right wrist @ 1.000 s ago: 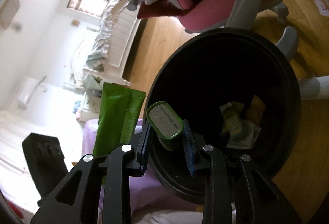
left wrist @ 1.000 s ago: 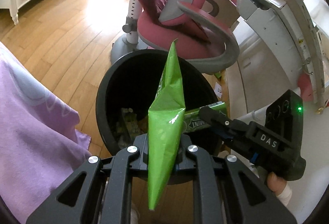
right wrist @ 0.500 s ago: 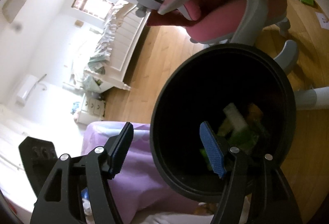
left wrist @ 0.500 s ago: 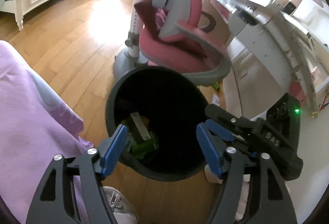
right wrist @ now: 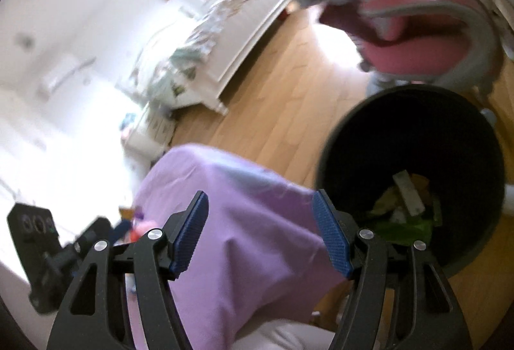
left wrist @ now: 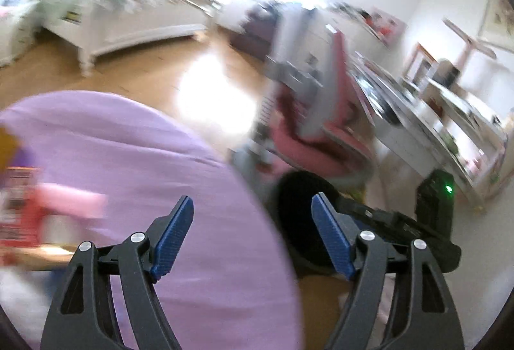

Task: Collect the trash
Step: 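Grasp the yellow wrapper with left tool while right tool grasps pink hair roller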

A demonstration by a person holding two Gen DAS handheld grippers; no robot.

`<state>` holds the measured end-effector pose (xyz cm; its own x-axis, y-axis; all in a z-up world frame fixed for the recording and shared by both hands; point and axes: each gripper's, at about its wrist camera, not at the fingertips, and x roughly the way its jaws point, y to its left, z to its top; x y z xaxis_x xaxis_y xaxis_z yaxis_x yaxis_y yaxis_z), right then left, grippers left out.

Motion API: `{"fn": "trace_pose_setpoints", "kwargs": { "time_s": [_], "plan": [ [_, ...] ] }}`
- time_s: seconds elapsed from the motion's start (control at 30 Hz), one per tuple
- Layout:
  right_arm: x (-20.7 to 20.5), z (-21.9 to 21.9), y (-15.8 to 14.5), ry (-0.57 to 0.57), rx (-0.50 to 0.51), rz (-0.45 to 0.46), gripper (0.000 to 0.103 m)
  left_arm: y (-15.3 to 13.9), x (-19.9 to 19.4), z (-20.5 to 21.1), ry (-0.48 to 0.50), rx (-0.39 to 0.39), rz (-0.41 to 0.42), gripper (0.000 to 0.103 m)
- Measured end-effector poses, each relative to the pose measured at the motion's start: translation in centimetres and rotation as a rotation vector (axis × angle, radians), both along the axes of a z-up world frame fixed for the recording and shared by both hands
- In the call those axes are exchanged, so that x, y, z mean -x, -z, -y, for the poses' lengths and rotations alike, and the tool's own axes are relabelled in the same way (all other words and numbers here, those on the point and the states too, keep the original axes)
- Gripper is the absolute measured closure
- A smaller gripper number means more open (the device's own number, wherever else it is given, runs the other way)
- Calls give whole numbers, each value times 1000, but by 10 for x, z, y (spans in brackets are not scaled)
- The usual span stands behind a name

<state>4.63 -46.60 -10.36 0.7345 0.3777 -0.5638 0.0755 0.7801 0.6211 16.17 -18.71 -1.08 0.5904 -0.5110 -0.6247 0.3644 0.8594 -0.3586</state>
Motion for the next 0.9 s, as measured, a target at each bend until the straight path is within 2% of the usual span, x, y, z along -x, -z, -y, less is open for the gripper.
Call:
{"fn": "trace_pose_setpoints", "kwargs": {
  "time_s": [0.2, 0.3, 0.43, 0.6, 0.73, 0.83, 0.9],
  "plan": [
    [-21, -89, -11, -212, 103, 8, 36, -13, 0, -130, -240, -84, 80, 27],
    [-33, -128, -18, -305, 137, 24, 36, -10, -16, -181, -319, -175, 102, 27],
    [-55, -186, -32, -432, 205, 58, 36, 15, -53, -209, -269, -300, 59, 28],
    [-87, -248, -37, -568, 346, 84, 38, 39, -79, -215, -187, -372, 44, 28],
    [-113, -293, -20, -698, 499, 76, 39, 44, -91, -215, -161, -413, 98, 27],
    [-130, -322, -4, -782, 648, 67, 39, 51, -104, -212, -115, -442, 104, 27],
    [-139, -329, 6, -809, 669, 53, 39, 57, -111, -213, -99, -457, 88, 27]
  ]
}}
